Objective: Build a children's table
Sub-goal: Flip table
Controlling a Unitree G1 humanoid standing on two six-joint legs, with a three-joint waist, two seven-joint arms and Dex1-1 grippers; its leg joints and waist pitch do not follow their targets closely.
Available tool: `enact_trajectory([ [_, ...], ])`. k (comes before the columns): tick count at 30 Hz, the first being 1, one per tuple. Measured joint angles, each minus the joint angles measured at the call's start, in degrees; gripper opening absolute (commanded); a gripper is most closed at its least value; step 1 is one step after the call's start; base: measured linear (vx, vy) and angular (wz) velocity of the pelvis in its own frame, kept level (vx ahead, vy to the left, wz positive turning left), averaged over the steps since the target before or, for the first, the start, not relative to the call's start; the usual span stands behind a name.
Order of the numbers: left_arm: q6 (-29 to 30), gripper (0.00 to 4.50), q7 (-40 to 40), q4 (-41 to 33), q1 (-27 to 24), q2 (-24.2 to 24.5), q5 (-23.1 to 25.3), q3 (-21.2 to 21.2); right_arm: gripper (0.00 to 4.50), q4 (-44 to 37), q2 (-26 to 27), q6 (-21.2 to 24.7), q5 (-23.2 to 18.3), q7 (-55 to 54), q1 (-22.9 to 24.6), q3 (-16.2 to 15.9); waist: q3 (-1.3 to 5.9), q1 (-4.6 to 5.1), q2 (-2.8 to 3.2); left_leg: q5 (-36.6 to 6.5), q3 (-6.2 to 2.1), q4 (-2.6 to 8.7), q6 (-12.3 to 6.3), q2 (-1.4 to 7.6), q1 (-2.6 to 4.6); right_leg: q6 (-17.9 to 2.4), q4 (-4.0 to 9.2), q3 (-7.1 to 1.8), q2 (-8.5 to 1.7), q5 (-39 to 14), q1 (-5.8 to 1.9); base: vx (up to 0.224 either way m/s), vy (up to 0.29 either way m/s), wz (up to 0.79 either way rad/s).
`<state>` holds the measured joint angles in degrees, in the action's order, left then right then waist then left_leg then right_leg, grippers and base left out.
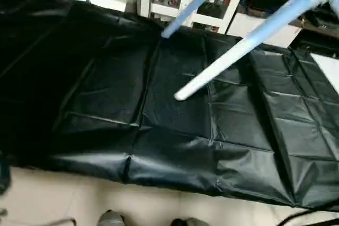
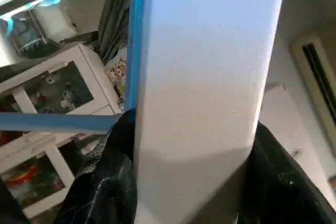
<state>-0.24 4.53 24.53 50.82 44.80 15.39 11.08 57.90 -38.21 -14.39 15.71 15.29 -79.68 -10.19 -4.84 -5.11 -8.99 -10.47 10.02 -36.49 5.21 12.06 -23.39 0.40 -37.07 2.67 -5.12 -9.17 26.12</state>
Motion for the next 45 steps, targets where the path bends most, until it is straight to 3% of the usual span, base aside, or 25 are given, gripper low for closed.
enact_trajectory([
  [10,8.5,1.45,-2.0,-12.3,-14.3,-11.2,-6.2,3.8,1.93,10.0,-0.5,-6.2,5.3,3.0,-12.4,-3.6,-0.01,0.08,-1.28,0.0,-0.23,-0.53,0.00,0.25,-0.74,0.0,-0.03,0.43,-0.02,0.0,0.05,0.000,0.000,0.00],
  [11,9.5,1.45,-2.3,-13.1,-15.4,-12.3,-6.7,3.8,2.23,10.3,-0.4,-6.7,5.6,3.3,-13.2,-3.8,-0.01,0.11,-1.61,0.0,-0.22,-0.63,0.00,0.43,-0.80,0.0,-0.04,0.55,0.02,0.0,0.04,0.000,0.000,0.00],
  [15,11.0,1.45,-2.5,-15.1,-18.1,-15.2,-7.0,3.6,2.62,11.3,0.6,-8.1,5.5,3.5,-15.8,-3.7,-0.03,0.19,-2.39,0.0,-0.31,-0.99,0.00,0.93,-1.04,0.0,-0.08,0.94,0.24,0.0,-0.01,0.000,0.000,0.00],
  [19,11.4,1.45,-2.5,-20.9,-19.2,-18.1,-6.7,-1.2,2.88,11.3,5.0,-11.3,5.2,3.9,-19.1,-3.7,-0.06,-0.03,-3.08,0.0,-0.34,-1.14,0.03,1.18,-1.27,0.0,-0.12,1.16,0.25,0.0,-0.07,0.000,0.000,0.00],
  [24,12.4,1.45,-5.9,-26.7,-24.8,-20.2,-4.1,-2.5,3.40,11.3,5.4,-13.6,4.1,4.3,-18.2,-2.5,0.63,1.37,-4.09,0.0,-0.31,-1.52,0.04,1.51,-1.39,0.0,-0.02,1.16,0.42,0.0,-0.18,0.000,0.000,0.00],
  [28,12.4,1.45,-8.2,-29.1,-27.6,-21.8,-2.0,-3.0,3.55,10.7,6.0,-14.9,2.1,5.7,-13.4,-1.4,0.76,1.51,-4.27,0.0,-0.34,-1.73,0.02,1.69,-1.49,0.0,-0.09,1.15,0.66,0.1,-0.19,0.000,0.000,0.00],
  [34,11.4,1.45,-11.2,-30.7,-30.6,-22.9,-0.4,-4.2,4.19,4.6,9.0,-18.6,-3.4,7.7,-3.8,1.5,0.91,1.93,-4.46,0.0,-0.38,-1.81,0.10,1.77,-1.29,0.1,-0.26,1.16,0.75,0.2,-0.21,0.000,0.000,0.00],
  [37,11.3,1.45,-11.6,-30.7,-31.0,-23.8,0.2,-4.4,4.35,-2.3,12.2,-18.8,-9.6,11.7,2.9,4.1,1.12,1.92,-4.74,0.0,-0.39,-1.81,0.10,1.78,-1.10,0.1,-0.30,1.16,0.75,0.2,-0.35,0.000,0.000,0.00],
  [40,11.0,1.45,-11.9,-30.5,-31.3,-24.1,0.3,-5.0,4.48,-12.0,15.7,-16.4,-16.8,17.8,12.6,4.4,1.22,1.67,-4.87,0.1,-0.42,-1.86,0.09,1.77,-1.05,0.1,-0.27,1.15,0.75,0.3,-0.51,0.000,0.000,0.00],
  [43,10.9,1.45,-12.1,-30.0,-31.7,-24.9,0.1,-5.1,4.50,-24.1,18.2,-9.7,-24.3,20.4,25.3,4.0,1.20,1.43,-4.85,0.1,-0.46,-1.85,0.08,1.77,-0.69,0.1,-0.03,1.16,0.75,0.3,-1.04,0.000,0.000,0.00],
  [45,10.5,1.45,-12.2,-29.3,-31.8,-24.9,-0.1,-4.9,4.50,-27.6,19.4,-6.7,-26.6,19.8,31.5,3.7,1.13,1.49,-4.72,0.1,-0.49,-1.84,0.08,1.75,-0.67,0.2,0.03,1.15,0.74,0.3,-1.06,0.000,0.000,0.00],
])
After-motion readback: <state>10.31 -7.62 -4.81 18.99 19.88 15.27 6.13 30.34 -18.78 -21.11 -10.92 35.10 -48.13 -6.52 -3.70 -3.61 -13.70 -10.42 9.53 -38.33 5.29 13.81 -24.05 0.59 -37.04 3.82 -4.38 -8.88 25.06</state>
